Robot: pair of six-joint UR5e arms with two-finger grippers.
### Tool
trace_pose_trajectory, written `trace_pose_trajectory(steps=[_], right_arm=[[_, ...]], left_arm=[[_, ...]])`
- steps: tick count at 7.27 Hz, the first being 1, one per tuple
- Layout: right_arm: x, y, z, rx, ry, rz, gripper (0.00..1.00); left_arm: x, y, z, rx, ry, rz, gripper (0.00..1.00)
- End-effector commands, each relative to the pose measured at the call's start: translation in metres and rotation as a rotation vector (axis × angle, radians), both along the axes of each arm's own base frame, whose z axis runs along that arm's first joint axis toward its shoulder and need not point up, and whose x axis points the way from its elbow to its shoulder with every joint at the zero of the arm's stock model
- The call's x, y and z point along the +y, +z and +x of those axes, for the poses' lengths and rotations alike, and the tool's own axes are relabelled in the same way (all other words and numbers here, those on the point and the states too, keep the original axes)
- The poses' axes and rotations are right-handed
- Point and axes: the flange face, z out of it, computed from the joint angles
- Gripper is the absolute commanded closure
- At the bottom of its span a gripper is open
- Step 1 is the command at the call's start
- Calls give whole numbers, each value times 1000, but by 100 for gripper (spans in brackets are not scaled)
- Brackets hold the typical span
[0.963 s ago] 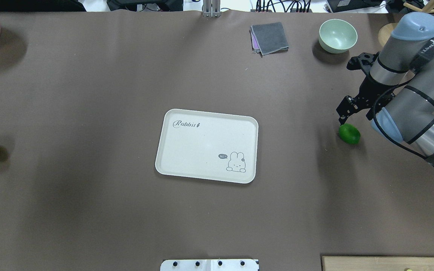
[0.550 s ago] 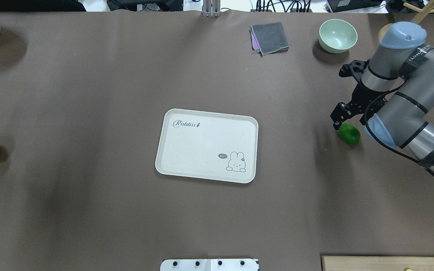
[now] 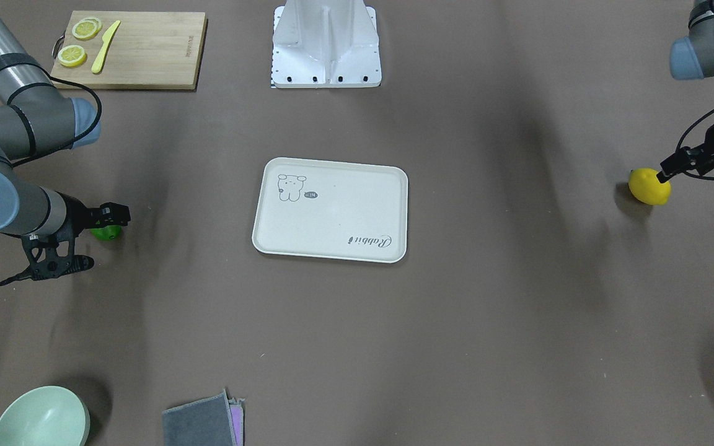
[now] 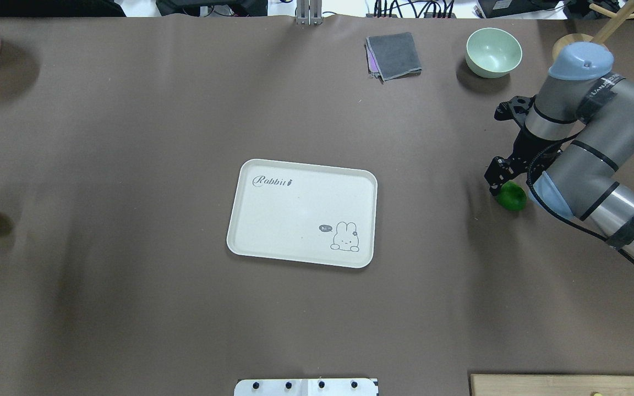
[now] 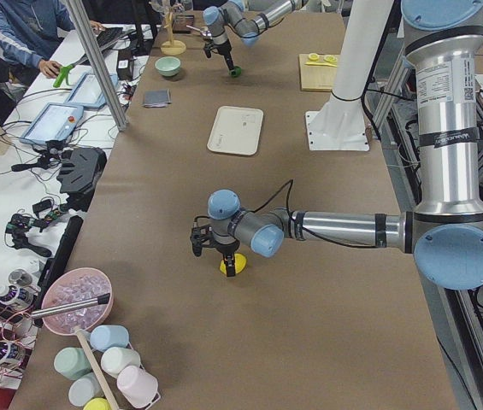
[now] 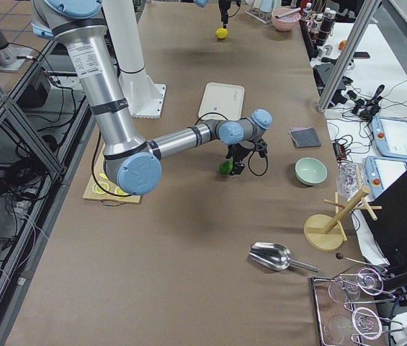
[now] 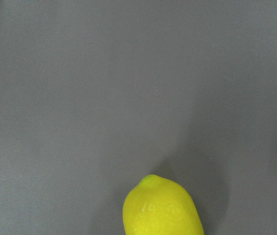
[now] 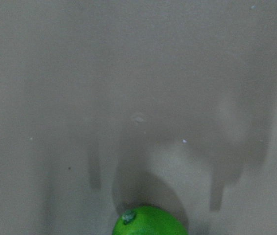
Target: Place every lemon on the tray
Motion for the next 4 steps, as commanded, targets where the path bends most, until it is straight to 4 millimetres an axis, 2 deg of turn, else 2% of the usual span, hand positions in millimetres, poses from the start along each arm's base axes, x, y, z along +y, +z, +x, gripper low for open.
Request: trace_pose_trajectory(steps=[1, 2, 4], right_arm=[[-2, 0, -1, 3, 3, -4, 56], [-2, 1, -1, 3, 3, -4, 66], [-2, 0, -1, 1, 3, -5, 74]], left_arm=[[4, 19, 8, 13, -22, 6, 3], [3, 18, 13, 16, -32, -5, 3], [1, 15, 18, 19, -42, -16, 4]])
